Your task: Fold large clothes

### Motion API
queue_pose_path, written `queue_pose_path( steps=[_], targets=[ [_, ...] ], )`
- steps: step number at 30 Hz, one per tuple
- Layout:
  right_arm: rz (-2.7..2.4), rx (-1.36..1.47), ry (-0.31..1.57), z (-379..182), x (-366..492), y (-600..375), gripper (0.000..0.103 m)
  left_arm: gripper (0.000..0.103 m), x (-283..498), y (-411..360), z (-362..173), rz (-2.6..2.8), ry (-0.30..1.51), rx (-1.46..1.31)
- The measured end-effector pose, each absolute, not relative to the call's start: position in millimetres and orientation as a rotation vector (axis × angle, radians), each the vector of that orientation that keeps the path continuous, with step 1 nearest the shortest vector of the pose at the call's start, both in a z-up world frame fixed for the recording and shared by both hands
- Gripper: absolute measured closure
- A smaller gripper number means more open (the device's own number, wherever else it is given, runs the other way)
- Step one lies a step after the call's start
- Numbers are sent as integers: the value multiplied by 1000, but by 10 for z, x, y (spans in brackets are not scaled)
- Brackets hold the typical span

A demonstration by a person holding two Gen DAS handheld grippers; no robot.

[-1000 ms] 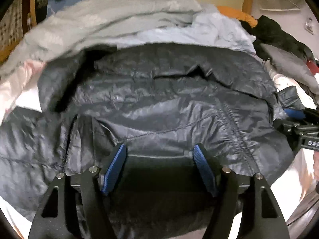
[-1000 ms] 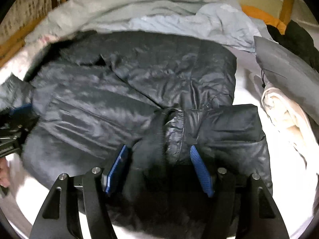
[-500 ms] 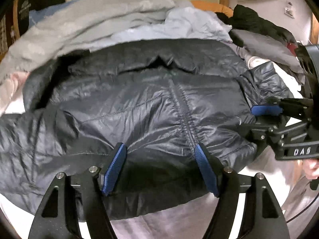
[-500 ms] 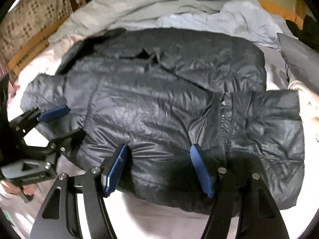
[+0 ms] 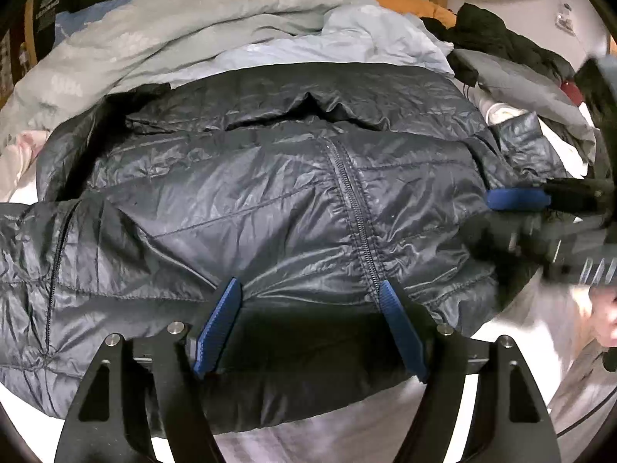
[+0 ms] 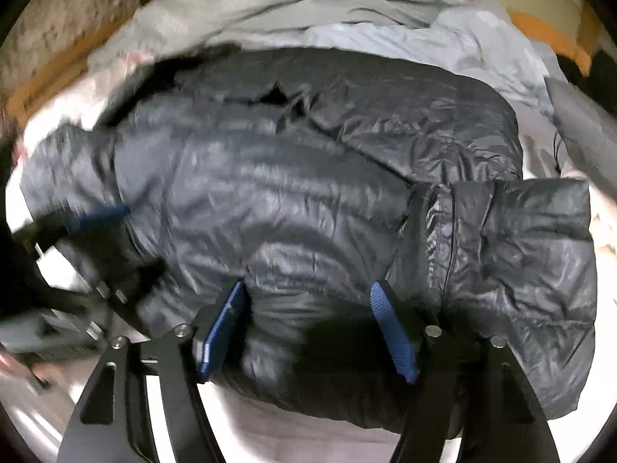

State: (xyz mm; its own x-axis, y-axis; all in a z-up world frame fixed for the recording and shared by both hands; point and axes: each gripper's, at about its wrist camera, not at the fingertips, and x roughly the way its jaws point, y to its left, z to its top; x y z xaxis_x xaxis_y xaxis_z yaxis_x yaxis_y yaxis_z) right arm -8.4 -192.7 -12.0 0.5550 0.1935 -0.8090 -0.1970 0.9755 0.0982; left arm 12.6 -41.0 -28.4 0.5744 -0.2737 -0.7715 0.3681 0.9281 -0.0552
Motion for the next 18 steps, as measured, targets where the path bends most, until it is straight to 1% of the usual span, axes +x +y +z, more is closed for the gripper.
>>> queue_pose_path(
  steps=[1, 2, 5, 7, 8, 11, 13, 14, 18],
  targets=[
    [264, 52, 950, -46, -47, -1942, 53, 29, 131, -405, -283, -376, 886, 107],
    [306, 105, 946, 29, 3, -1940, 59, 29, 133, -403, -283, -375, 886, 102],
    [386, 184, 933, 148, 159, -1851, 70, 29, 112, -409, -293, -377, 872, 112],
    [420, 218, 938, 164, 290, -1738, 74, 29, 101, -402, -296, -379, 867, 110],
    [435, 226, 954, 142, 367, -1667, 77, 29, 102, -398, -298, -379, 867, 107],
    [467, 240, 1013, 1, 520, -1485, 83, 29, 115, -401, -294, -378, 878, 101],
    [436, 173, 1078, -165, 660, -1329, 84, 29, 115, -402, -291, -377, 882, 100],
    [408, 128, 1086, -243, 701, -1290, 89, 29, 116, -414, -293, -375, 879, 103],
    [408, 178, 1112, -434, 841, -1387, 90, 29, 133, -410, -299, -377, 879, 100]
  ],
)
